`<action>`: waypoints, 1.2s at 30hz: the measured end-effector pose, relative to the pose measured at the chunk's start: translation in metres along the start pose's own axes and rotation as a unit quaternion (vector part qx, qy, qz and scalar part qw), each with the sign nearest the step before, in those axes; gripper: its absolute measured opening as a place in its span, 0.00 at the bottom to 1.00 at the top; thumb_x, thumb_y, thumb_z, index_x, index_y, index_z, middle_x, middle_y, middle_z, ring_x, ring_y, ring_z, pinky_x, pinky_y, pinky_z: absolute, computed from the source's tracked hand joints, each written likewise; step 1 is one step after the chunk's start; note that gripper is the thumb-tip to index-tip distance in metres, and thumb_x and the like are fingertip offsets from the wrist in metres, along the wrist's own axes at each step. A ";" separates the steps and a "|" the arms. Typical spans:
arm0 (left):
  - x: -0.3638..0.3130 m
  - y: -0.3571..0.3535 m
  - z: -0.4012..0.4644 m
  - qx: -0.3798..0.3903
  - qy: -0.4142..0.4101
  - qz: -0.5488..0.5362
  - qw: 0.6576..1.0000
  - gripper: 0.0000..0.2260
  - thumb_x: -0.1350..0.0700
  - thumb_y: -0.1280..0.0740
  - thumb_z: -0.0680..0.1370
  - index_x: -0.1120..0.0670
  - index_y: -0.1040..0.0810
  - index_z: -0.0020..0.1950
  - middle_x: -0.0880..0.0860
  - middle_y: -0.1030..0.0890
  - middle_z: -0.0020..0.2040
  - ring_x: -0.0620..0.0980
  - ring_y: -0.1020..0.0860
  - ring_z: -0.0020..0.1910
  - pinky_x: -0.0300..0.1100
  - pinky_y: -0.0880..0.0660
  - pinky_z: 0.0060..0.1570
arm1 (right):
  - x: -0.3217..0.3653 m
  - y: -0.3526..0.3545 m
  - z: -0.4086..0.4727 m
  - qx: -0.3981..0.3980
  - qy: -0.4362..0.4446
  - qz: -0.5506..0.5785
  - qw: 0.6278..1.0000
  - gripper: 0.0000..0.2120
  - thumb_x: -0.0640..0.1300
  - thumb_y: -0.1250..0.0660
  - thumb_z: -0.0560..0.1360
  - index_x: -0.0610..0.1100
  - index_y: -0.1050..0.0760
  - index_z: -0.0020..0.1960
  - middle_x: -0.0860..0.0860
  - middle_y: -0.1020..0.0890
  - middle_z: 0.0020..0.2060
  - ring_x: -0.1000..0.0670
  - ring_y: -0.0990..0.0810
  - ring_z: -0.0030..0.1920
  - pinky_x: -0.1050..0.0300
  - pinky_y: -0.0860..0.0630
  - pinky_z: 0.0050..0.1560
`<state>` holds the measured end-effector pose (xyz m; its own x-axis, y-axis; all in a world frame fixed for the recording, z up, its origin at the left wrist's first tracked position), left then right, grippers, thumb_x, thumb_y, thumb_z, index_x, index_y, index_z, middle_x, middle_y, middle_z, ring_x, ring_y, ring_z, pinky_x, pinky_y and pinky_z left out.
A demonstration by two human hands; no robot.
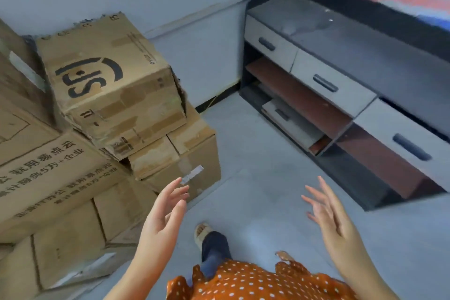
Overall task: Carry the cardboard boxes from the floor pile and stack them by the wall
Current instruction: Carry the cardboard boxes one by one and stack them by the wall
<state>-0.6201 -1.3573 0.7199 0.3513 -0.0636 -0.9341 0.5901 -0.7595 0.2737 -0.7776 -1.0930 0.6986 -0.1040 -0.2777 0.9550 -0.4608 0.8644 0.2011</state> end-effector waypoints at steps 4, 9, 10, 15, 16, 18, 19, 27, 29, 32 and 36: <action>-0.012 -0.090 -0.039 0.109 -0.042 -0.007 0.993 0.17 0.46 0.41 0.74 0.39 0.28 0.63 0.42 0.19 0.56 0.36 0.23 0.57 0.33 0.27 0.51 | -0.030 0.094 -0.090 -0.102 -0.022 -0.004 0.994 0.23 0.54 0.40 0.73 0.67 0.38 0.67 0.68 0.24 0.60 0.62 0.24 0.62 0.65 0.26 0.58; -0.028 -0.203 -0.093 0.292 -0.095 0.042 0.951 0.16 0.48 0.40 0.73 0.42 0.27 0.61 0.37 0.20 0.56 0.36 0.23 0.58 0.32 0.26 0.50 | -0.071 0.187 -0.219 -0.258 -0.073 -0.003 0.963 0.24 0.54 0.40 0.72 0.64 0.36 0.68 0.63 0.22 0.60 0.61 0.23 0.61 0.67 0.24 0.55; -0.033 -0.224 -0.104 0.332 -0.108 0.058 0.935 0.16 0.48 0.40 0.73 0.42 0.26 0.60 0.36 0.20 0.56 0.34 0.24 0.57 0.27 0.27 0.48 | -0.078 0.198 -0.244 -0.286 -0.086 0.002 0.954 0.24 0.55 0.40 0.72 0.64 0.36 0.68 0.65 0.23 0.60 0.62 0.23 0.60 0.69 0.24 0.53; -0.054 -0.319 -0.152 0.500 -0.168 0.140 0.838 0.15 0.47 0.40 0.74 0.40 0.26 0.60 0.35 0.21 0.56 0.31 0.24 0.56 0.20 0.31 0.48 | -0.106 0.217 -0.348 -0.437 -0.139 0.053 0.887 0.24 0.54 0.41 0.73 0.62 0.36 0.69 0.68 0.23 0.59 0.64 0.24 0.59 0.68 0.26 0.55; -0.057 -0.336 -0.161 0.524 -0.178 0.151 0.819 0.15 0.48 0.40 0.74 0.40 0.26 0.60 0.36 0.20 0.55 0.32 0.24 0.56 0.21 0.31 0.49 | -0.111 0.216 -0.363 -0.472 -0.148 0.072 0.866 0.24 0.54 0.41 0.72 0.62 0.35 0.69 0.66 0.22 0.59 0.64 0.23 0.59 0.66 0.25 0.55; -0.063 -0.373 -0.181 0.572 -0.192 0.162 0.781 0.15 0.51 0.39 0.74 0.42 0.25 0.60 0.40 0.19 0.56 0.35 0.23 0.57 0.25 0.30 0.53 | -0.119 0.212 -0.391 -0.544 -0.160 0.111 0.816 0.24 0.52 0.40 0.72 0.60 0.34 0.68 0.60 0.21 0.60 0.62 0.22 0.58 0.60 0.24 0.57; -0.066 -0.392 -0.192 0.595 -0.198 0.165 0.761 0.16 0.51 0.39 0.74 0.42 0.25 0.60 0.41 0.19 0.56 0.36 0.23 0.57 0.28 0.29 0.54 | -0.123 0.209 -0.401 -0.575 -0.167 0.128 0.791 0.24 0.52 0.40 0.71 0.60 0.33 0.67 0.59 0.21 0.60 0.61 0.22 0.58 0.58 0.24 0.58; -0.094 -0.542 -0.305 0.735 -0.242 0.147 0.616 0.16 0.53 0.39 0.73 0.46 0.25 0.60 0.39 0.19 0.57 0.38 0.21 0.55 0.31 0.26 0.55 | -0.149 0.232 -0.464 -0.760 -0.199 0.194 0.588 0.19 0.41 0.40 0.79 0.60 0.29 0.64 0.65 0.19 0.55 0.59 0.20 0.57 0.43 0.25 0.61; -0.103 -0.578 -0.331 0.757 -0.246 0.143 0.589 0.16 0.52 0.39 0.73 0.45 0.25 0.60 0.39 0.19 0.56 0.38 0.21 0.55 0.33 0.25 0.55 | -0.150 0.250 -0.473 -0.788 -0.197 0.199 0.548 0.21 0.38 0.40 0.79 0.61 0.29 0.64 0.64 0.20 0.55 0.58 0.20 0.57 0.42 0.26 0.62; -0.108 -0.628 -0.369 0.785 -0.260 0.169 0.536 0.16 0.44 0.42 0.73 0.37 0.28 0.60 0.29 0.23 0.54 0.33 0.24 0.56 0.32 0.29 0.56 | -0.150 0.277 -0.485 -0.827 -0.186 0.194 0.494 0.21 0.39 0.41 0.79 0.61 0.30 0.65 0.63 0.19 0.55 0.58 0.20 0.57 0.43 0.26 0.62; -0.110 -0.671 -0.423 0.815 -0.271 0.170 0.482 0.17 0.43 0.43 0.72 0.38 0.27 0.60 0.32 0.22 0.54 0.34 0.24 0.56 0.32 0.30 0.54 | -0.154 0.293 -0.508 -0.872 -0.175 0.188 0.416 0.19 0.41 0.42 0.80 0.60 0.32 0.66 0.61 0.20 0.57 0.59 0.21 0.57 0.49 0.25 0.61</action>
<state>-0.7470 -0.5668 0.7361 -0.2765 -0.1875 -0.9425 -0.9465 -0.1168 0.3009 -0.4493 -0.5842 0.7214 -0.1435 0.2347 0.9614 0.9552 -0.2212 0.1965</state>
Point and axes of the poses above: each hand's wrist, its own z-axis towards the middle knuckle, its own y-axis out of the back of the hand, x = y × z, the point moved 6 cm from there along z, towards the middle knuckle
